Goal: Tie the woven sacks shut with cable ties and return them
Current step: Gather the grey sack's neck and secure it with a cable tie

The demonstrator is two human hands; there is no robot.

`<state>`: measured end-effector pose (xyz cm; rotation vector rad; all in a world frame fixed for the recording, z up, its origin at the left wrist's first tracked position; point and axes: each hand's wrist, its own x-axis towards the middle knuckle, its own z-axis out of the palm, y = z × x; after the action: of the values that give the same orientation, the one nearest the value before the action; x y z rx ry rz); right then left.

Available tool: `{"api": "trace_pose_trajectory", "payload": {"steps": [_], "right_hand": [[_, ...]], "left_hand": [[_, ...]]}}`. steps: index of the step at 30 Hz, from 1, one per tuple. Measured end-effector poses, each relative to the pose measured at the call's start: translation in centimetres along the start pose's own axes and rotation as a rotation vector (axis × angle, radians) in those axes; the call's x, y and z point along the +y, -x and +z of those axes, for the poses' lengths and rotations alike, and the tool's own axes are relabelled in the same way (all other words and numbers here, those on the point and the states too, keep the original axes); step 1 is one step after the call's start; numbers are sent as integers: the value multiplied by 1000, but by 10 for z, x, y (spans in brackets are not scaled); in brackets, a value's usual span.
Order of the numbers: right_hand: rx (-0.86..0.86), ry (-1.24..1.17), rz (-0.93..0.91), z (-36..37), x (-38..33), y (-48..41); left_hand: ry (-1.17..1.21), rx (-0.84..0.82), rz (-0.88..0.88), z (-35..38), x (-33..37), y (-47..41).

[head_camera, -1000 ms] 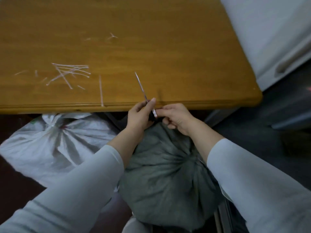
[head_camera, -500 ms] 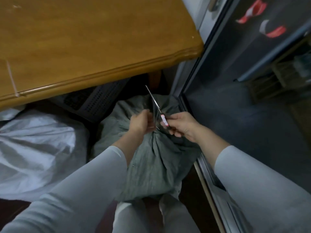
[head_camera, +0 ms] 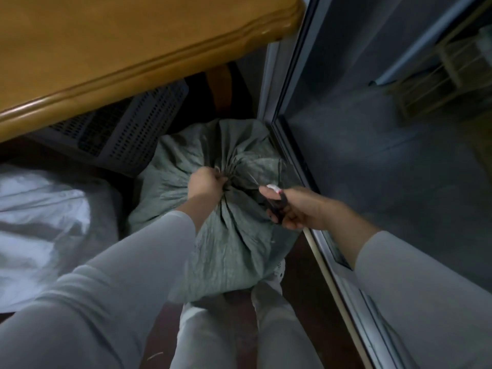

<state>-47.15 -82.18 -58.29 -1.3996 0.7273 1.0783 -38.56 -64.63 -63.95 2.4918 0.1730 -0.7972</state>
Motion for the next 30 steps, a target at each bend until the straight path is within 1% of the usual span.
{"api": "trace_pose_trajectory", "payload": {"steps": [3,7,9,13,18,21,22,26,28,30], "right_hand": [[-104,-68,5,4,-2,-1],[-155,-140,-35,14,-3,-13],[-160,-145,-36,19,-2,-20],[-171,-183,-45,28,-5,-30],[-121,-212,-80,38,-14,-41],[-90,-220,-87,42,-18,-46],[-75,-219,-87,44,-19,-47],[25,-243,-93,49,-22,-46],[83,-232,-109,51,-20,-46],[116,-224,-132,55,-20,-47]], "left_hand": [[163,-36,-150,-6,-4,-6],[363,-37,-278,-8,-2,-12],[370,-25,-286,-10,-3,-13],[280,7,-211,-15,-5,-14],[268,55,-137,-21,-8,-14],[279,58,-130,-23,-9,-13],[320,55,-140,-23,-9,-12],[632,28,-222,-25,-5,-9],[727,6,-257,-26,-1,-8],[769,-6,-285,-26,0,-7]]}}
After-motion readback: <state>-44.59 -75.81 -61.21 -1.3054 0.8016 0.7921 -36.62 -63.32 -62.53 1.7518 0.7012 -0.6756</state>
